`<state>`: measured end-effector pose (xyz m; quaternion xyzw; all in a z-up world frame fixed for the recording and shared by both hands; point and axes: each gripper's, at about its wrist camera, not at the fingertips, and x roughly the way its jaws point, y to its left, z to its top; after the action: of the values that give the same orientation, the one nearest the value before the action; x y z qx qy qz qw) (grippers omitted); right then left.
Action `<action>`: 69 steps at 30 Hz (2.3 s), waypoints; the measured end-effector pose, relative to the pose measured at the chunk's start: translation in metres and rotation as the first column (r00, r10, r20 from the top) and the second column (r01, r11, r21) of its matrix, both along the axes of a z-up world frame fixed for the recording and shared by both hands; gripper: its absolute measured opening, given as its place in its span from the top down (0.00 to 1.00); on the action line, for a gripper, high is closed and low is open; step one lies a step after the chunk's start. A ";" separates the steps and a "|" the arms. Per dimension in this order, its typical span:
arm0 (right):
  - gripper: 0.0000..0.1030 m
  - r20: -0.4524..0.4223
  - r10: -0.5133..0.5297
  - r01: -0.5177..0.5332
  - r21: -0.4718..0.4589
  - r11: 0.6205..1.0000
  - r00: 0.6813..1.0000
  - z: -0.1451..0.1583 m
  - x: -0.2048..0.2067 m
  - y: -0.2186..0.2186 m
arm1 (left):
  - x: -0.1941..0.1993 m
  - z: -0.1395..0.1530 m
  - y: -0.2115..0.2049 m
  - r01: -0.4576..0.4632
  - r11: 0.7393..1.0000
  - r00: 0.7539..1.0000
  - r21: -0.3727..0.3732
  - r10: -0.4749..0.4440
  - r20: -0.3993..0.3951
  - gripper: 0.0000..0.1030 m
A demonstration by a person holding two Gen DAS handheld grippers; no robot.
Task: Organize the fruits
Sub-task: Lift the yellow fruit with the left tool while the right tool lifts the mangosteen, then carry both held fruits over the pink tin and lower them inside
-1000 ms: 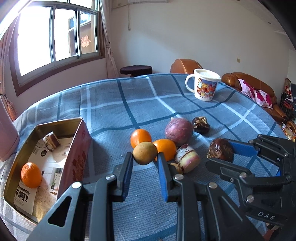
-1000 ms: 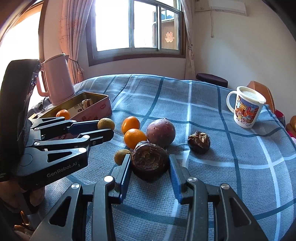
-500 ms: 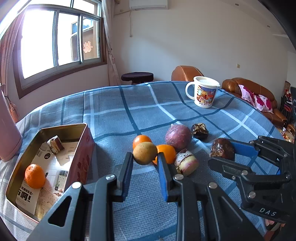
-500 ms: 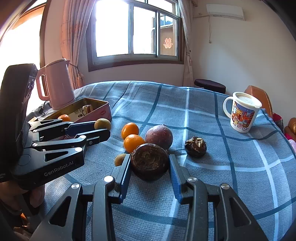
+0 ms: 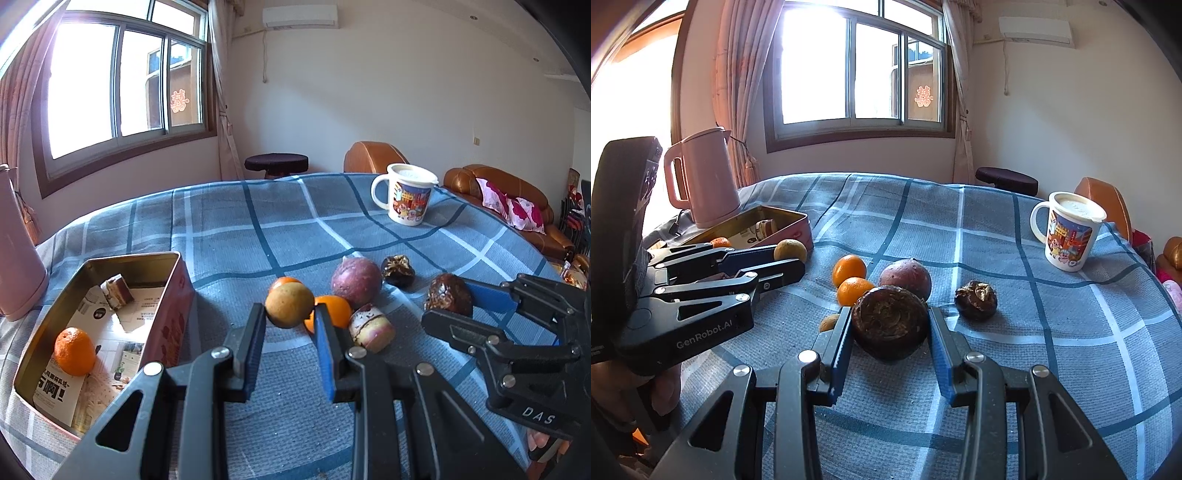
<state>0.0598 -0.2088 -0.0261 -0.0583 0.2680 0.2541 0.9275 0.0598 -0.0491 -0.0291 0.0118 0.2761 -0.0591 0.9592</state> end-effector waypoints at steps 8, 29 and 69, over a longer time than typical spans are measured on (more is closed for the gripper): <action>0.60 0.030 -0.007 0.007 0.011 1.000 1.000 0.003 -0.004 -0.003 | -0.005 0.003 0.000 -0.002 1.000 1.000 0.002 0.002 0.031 0.73; 0.60 0.098 -0.022 0.018 0.038 0.999 0.995 0.009 -0.014 -0.008 | -0.021 0.009 -0.002 -0.024 0.999 0.994 0.022 0.022 0.110 0.73; 0.60 0.140 0.016 -0.017 0.004 1.000 0.990 0.012 -0.014 0.013 | -0.026 0.008 0.022 -0.100 0.995 0.991 -0.006 0.100 0.092 0.73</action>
<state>0.0456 -0.1960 -0.0145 -0.0759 0.2012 0.2575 0.9420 0.0337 -0.0271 -0.0209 -0.0001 0.2319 -0.0106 0.9727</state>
